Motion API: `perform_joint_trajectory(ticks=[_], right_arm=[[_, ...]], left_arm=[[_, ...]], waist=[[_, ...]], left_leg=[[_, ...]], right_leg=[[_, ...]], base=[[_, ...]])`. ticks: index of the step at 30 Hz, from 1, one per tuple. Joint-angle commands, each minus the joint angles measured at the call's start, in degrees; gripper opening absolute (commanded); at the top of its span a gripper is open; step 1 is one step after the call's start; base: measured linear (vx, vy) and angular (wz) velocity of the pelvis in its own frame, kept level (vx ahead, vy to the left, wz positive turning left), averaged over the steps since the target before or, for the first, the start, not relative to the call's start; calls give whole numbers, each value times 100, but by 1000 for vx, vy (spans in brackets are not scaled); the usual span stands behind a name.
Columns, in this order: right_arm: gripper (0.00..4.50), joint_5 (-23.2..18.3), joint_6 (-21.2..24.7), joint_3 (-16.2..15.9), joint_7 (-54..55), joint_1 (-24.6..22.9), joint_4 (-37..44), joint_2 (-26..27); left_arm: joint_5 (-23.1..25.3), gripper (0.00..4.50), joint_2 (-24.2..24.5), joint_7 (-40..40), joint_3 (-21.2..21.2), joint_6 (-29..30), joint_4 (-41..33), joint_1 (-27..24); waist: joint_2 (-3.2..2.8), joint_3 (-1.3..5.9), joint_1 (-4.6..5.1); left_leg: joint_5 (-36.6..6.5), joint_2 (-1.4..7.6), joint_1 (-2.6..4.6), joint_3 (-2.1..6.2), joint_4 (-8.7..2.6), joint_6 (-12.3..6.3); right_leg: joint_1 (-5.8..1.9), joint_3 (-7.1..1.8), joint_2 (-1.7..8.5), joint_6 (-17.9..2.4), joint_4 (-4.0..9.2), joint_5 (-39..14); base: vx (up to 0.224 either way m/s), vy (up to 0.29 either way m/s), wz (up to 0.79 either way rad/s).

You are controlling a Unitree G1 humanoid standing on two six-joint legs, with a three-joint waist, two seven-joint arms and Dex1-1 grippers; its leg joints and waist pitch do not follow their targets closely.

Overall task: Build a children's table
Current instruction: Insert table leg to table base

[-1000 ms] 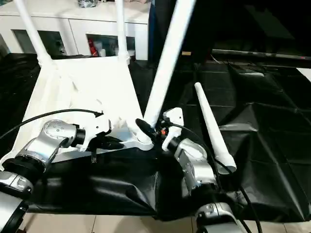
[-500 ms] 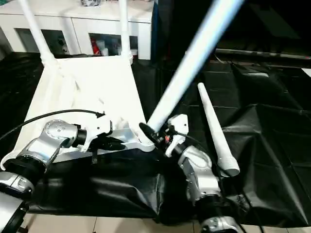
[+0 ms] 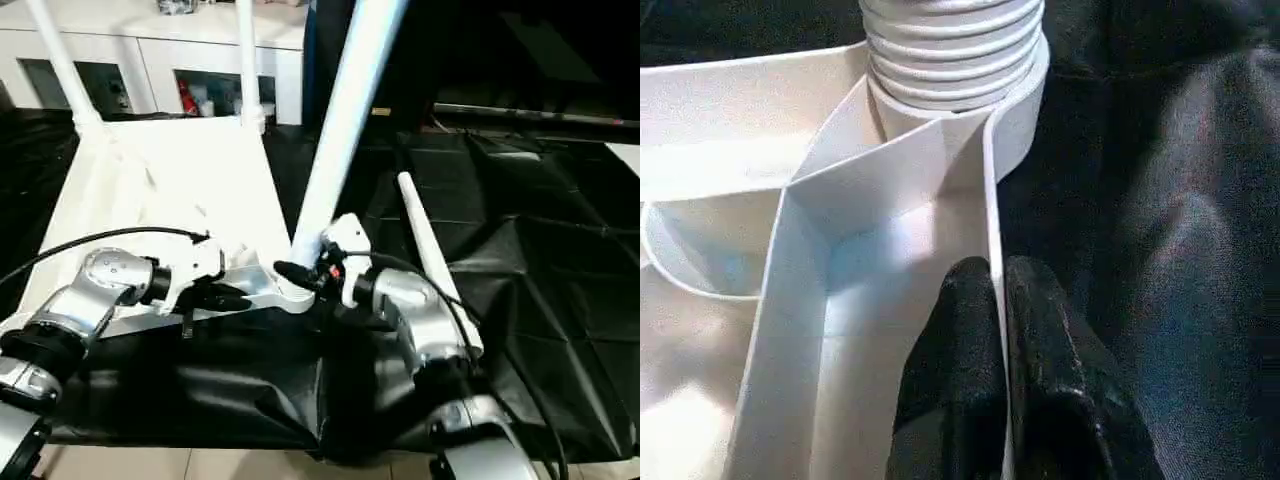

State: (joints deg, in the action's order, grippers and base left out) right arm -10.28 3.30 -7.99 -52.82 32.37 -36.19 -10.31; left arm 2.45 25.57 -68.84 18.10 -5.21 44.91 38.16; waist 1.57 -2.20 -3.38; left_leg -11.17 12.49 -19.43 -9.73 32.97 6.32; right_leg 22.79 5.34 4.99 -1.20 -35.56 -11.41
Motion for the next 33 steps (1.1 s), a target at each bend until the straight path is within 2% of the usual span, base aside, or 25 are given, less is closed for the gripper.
perform_joint_trajectory(ticks=[1, 4, 5, 6, 7, 11, 14, 18, 20, 21, 23, 25, 28, 31, 33], right_arm=[[191, 331, 385, -335, -381, -40, -477, -191], [191, 361, 331, -448, -670, 35, -617, -293], [191, 361, 331, -448, -670, 35, -617, -293], [191, 346, 316, -459, -748, 44, -653, -309], [191, 356, 299, -528, -936, 18, -673, -364], [191, 573, 147, -764, -1158, -51, -720, -470], [191, 642, 101, -862, -1268, -69, -787, -509], [191, 702, 29, -963, -1512, -165, -820, -548], [191, 719, -36, -1039, -1615, -244, -792, -579], [191, 721, -53, -1060, -1638, -272, -777, -589], [191, 716, -87, -1093, -1672, -336, -744, -602], [191, 727, -131, -1040, -1529, -348, -823, -562], [191, 785, -210, -901, -1071, -296, -1074, -451], [191, 822, -284, -746, -556, -232, -1333, -337], [191, 820, -316, -584, -64, -178, -1538, -233]], left_arm=[[226, 0, 110, -203, 203, 1, -106, -91], [210, 0, 130, -354, 248, -64, -190, -121], [210, 0, 130, -354, 248, -64, -190, -121], [201, 0, 135, -387, 256, -77, -223, -135], [150, 0, 139, -533, 277, -108, -288, -155], [172, 0, 176, -688, 356, -117, -390, -176], [174, 0, 189, -803, 407, -186, -451, -175], [31, 0, 192, -1140, 447, -211, -658, -219], [-35, 0, 208, -1320, 474, -222, -782, -257], [-50, 0, 213, -1359, 480, -217, -819, -269], [-71, 0, 222, -1406, 488, -189, -892, -292], [-29, 0, 200, -1300, 480, -183, -833, -266], [33, 0, 158, -1077, 415, -186, -689, -208], [68, 0, 112, -833, 321, -209, -563, -161], [114, 0, 60, -557, 235, -213, -438, -117]], waist=[[-19, 261, -13], [-24, 284, -16], [-30, 290, -25], [-29, 294, -27], [-30, 314, -33], [-37, 316, -43], [-25, 311, -62], [-38, 263, -78], [-38, 263, -84], [-61, 269, -91], [-43, 286, -88], [-50, 290, -94], [-48, 276, -96], [-57, 233, -80], [-41, 189, -17]], left_leg=[[-1294, 98, -40, -8, -412, -147], [-1095, 104, -55, -16, -396, -183], [-1034, 107, -39, -26, -388, -194], [-1000, 107, -39, -29, -387, -196], [-899, 112, -30, -32, -383, -216], [-843, 115, -29, -44, -372, -252], [-981, 118, -19, -47, -382, -222], [-1450, 134, 13, -32, -434, -103], [-1585, 135, 39, -30, -442, -76], [-1628, 144, 53, -17, -458, -43], [-1526, 140, 49, -20, -453, -47], [-1480, 134, 48, -23, -453, -50], [-1590, 127, 51, -23, -462, -30], [-1995, 115, 76, 4, -484, 32], [-2451, 85, 139, 54, -491, 113]], right_leg=[[-273, -334, 338, -960, 514, -1680], [-295, -333, 333, -1084, 458, -1236], [-281, -334, 322, -1151, 442, -1024], [-288, -333, 318, -1183, 429, -916], [-308, -324, 313, -1273, 393, -595], [-318, -320, 311, -1364, 374, -357], [-317, -322, 318, -1330, 397, -560], [-296, -324, 333, -1176, 485, -1289], [-288, -326, 340, -1126, 512, -1487], [-286, -330, 336, -1110, 513, -1503], [-295, -330, 322, -1161, 488, -1230], [-301, -326, 310, -1204, 472, -1090], [-293, -324, 314, -1180, 494, -1263], [-261, -320, 339, -984, 578, -2056], [-203, -286, 352, -668, 690, -3051]], base=[[0, 0, 0], [0, 0, 0], [0, 0, 0], [0, 0, 0], [0, 0, 0], [0, 0, 0], [0, 0, 0], [0, 0, 0], [0, 0, 0], [0, 0, 0], [0, 0, 0], [0, 0, 0], [0, 0, 0], [0, 0, 0], [0, 0, 0]])
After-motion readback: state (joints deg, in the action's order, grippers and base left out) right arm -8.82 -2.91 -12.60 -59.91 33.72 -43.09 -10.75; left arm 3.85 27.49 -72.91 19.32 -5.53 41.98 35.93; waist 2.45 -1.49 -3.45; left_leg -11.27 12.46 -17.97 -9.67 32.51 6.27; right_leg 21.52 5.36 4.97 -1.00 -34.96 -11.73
